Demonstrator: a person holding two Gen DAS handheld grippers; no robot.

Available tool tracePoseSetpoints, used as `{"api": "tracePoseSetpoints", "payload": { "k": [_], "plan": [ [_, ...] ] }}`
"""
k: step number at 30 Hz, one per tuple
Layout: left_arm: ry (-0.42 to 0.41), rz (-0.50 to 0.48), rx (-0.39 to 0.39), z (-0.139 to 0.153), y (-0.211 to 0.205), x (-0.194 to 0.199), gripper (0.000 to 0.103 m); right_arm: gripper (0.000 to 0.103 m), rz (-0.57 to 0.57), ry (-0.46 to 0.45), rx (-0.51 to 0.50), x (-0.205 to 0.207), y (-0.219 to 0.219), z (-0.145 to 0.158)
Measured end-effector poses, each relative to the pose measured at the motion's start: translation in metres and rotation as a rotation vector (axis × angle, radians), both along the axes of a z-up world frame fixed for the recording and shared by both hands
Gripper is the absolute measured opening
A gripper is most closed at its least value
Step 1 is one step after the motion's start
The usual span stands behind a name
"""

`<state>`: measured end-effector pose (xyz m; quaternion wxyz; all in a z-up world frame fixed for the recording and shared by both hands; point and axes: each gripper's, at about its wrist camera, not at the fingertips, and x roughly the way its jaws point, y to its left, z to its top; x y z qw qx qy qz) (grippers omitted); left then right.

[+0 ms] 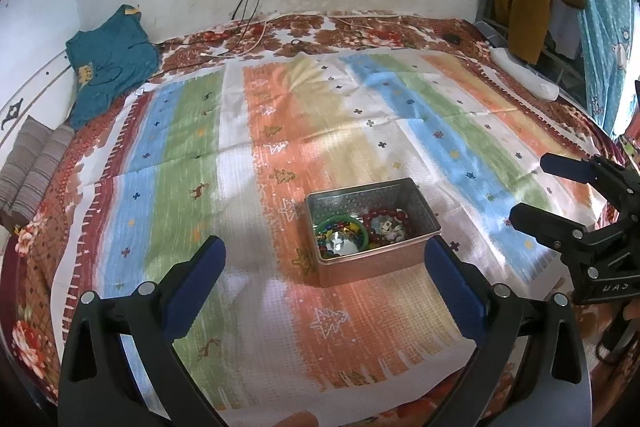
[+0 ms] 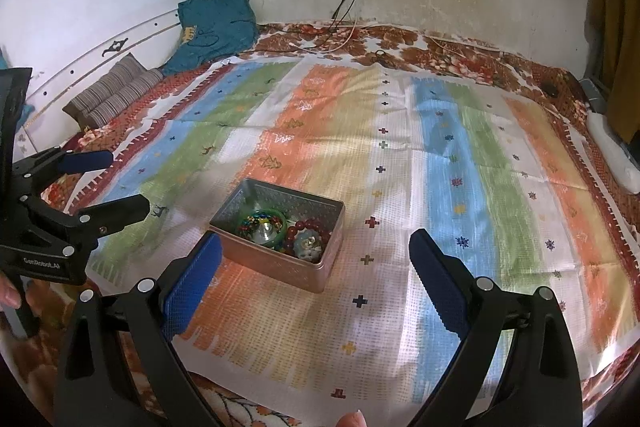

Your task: Organize jewelry

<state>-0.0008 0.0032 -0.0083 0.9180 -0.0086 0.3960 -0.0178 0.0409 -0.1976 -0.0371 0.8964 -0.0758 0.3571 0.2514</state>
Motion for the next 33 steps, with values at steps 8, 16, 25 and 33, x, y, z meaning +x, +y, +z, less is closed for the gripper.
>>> {"api": "tracePoseSetpoints", "payload": {
  "k": [8, 16, 25, 33],
  "plan": [
    [-0.019, -0.004, -0.016, 0.0031, -0.0006, -0.0031, 0.097, 0.095, 0.009, -0.01, 0.019, -0.0044, 0.003, 0.0053],
    [-0.03, -0.013, -0.003, 0.0054, -0.0035, -0.0049, 0.097, 0.097, 0.002, -0.011, 0.026, -0.0025, 0.0015, 0.0059],
    [-0.037, -0.013, -0.015, 0.008, -0.0057, -0.0053, 0.098, 0.097, -0.004, -0.009, 0.02, -0.0022, 0.0012, 0.005],
    [-0.036, -0.009, -0.015, 0.0081, -0.0053, -0.0045, 0.098, 0.098, -0.006, -0.011, 0.02, -0.003, 0.0023, 0.005]
  ]
}}
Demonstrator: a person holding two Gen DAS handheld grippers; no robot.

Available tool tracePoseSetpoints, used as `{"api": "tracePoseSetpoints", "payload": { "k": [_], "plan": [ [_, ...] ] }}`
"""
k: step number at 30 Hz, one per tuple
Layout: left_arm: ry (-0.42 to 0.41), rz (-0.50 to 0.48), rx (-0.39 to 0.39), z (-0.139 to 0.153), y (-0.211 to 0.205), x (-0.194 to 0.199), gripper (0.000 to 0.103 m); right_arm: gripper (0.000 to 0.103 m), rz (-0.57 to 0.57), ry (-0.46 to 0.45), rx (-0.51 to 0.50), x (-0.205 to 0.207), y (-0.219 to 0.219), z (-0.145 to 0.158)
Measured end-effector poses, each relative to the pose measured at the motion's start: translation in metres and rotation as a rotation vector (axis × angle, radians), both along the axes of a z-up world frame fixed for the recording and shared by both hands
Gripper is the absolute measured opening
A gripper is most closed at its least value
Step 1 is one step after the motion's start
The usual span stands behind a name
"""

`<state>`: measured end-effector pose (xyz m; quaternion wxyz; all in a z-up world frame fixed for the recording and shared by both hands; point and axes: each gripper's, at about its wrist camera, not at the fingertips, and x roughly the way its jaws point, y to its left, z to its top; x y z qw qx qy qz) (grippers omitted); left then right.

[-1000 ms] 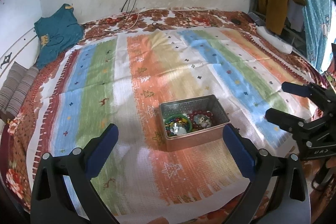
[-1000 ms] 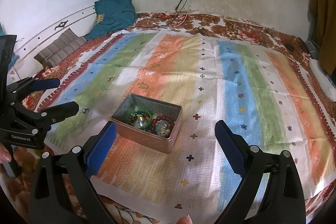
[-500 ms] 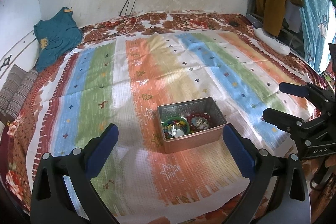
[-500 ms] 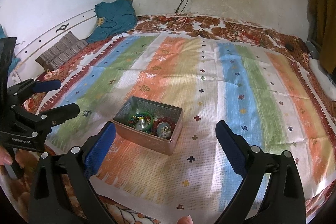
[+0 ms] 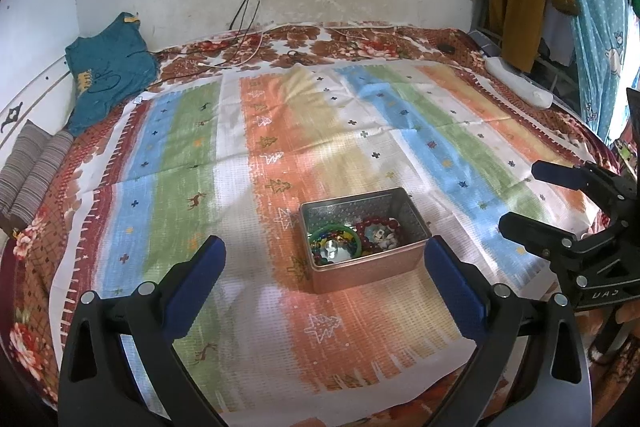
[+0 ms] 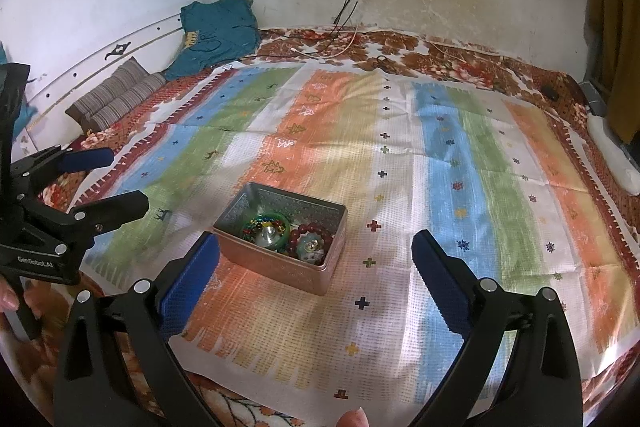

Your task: Organize jewelry

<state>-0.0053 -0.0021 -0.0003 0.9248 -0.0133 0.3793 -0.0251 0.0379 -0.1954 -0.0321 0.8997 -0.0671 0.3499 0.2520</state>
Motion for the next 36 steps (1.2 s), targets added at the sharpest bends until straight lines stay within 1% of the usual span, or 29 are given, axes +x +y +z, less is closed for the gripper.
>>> {"api": "tracePoseSetpoints", "payload": {
  "k": [7, 8, 9, 10, 14, 23, 36],
  "plan": [
    [-0.001, -0.005, -0.001, 0.0001, -0.0007, 0.0002, 0.098, 0.098, 0.005, 0.001, -0.001, 0.0012, 0.0, 0.0003],
    [-0.002, -0.006, 0.0, 0.0003, -0.0004, 0.0004, 0.098, 0.098, 0.019, 0.017, 0.015, 0.0011, -0.0006, -0.0004],
    [-0.004, -0.004, 0.001, 0.0003, 0.0001, -0.0004, 0.098, 0.098, 0.036, 0.052, 0.046, 0.0038, -0.0027, -0.0018],
    [-0.005, -0.001, 0.002, 0.0002, 0.0007, -0.0007, 0.098, 0.098, 0.034, 0.071, 0.06, 0.0056, -0.0045, -0.0032],
    [-0.01, 0.0, 0.002, 0.0004, 0.0016, -0.0007, 0.098, 0.098, -0.005, 0.045, 0.051, 0.0056, -0.009, -0.0009],
    [-0.008, -0.004, 0.009, -0.0017, -0.0011, -0.0002, 0.098, 0.098, -0.007, 0.032, 0.022, 0.0024, -0.0039, -0.004],
    [-0.009, -0.003, 0.01, -0.0015, -0.0013, -0.0012, 0.098, 0.098, -0.007, 0.032, 0.023, 0.0013, -0.0034, -0.0047]
  ]
}}
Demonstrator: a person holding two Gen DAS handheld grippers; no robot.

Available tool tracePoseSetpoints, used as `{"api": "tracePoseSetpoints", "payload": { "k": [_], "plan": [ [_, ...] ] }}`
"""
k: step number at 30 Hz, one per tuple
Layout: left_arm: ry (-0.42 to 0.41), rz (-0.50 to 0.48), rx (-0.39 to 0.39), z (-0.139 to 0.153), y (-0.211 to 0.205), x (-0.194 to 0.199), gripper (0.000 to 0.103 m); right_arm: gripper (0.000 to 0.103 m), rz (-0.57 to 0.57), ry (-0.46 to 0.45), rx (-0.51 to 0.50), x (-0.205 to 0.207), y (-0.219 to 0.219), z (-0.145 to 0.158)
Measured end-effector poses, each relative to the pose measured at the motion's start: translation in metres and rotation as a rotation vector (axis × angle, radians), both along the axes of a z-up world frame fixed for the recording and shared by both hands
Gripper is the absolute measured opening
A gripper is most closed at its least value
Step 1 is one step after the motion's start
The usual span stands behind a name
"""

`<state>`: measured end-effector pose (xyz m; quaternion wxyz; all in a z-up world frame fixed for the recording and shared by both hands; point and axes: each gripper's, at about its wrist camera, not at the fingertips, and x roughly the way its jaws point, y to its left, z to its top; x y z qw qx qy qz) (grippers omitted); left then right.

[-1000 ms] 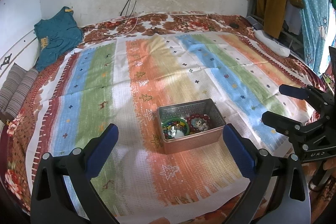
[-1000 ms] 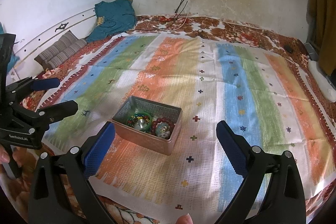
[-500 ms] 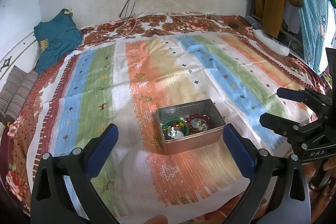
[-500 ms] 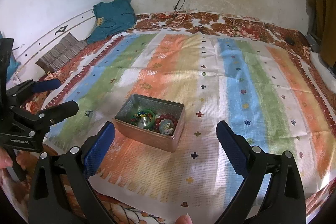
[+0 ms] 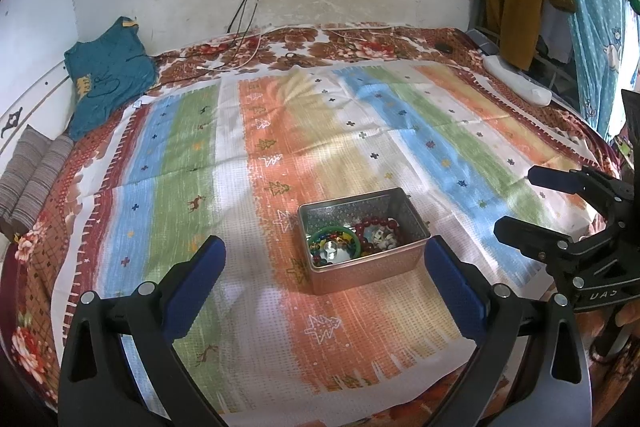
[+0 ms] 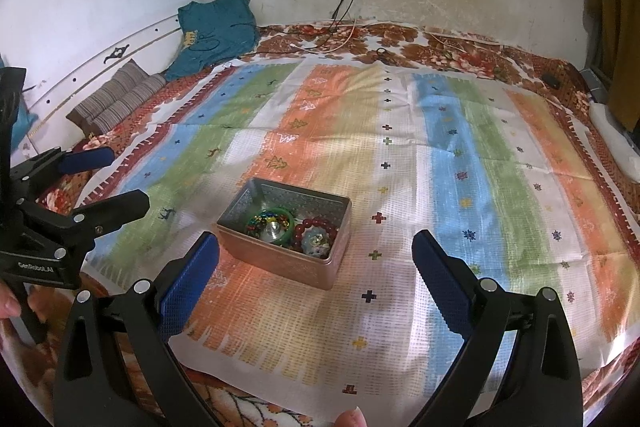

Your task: Organize jewelry

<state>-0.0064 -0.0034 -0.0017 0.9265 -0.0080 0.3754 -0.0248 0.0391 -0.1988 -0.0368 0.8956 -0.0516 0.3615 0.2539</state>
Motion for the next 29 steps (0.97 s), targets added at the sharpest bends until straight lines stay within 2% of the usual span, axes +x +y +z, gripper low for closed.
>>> {"api": "tracePoseSetpoints", "payload": {
  "k": [29],
  "plan": [
    [-0.031, -0.028, -0.022, 0.0018, -0.0038, -0.0068, 0.098, 0.098, -0.003, -0.022, -0.015, -0.001, -0.001, -0.0016]
  ]
}}
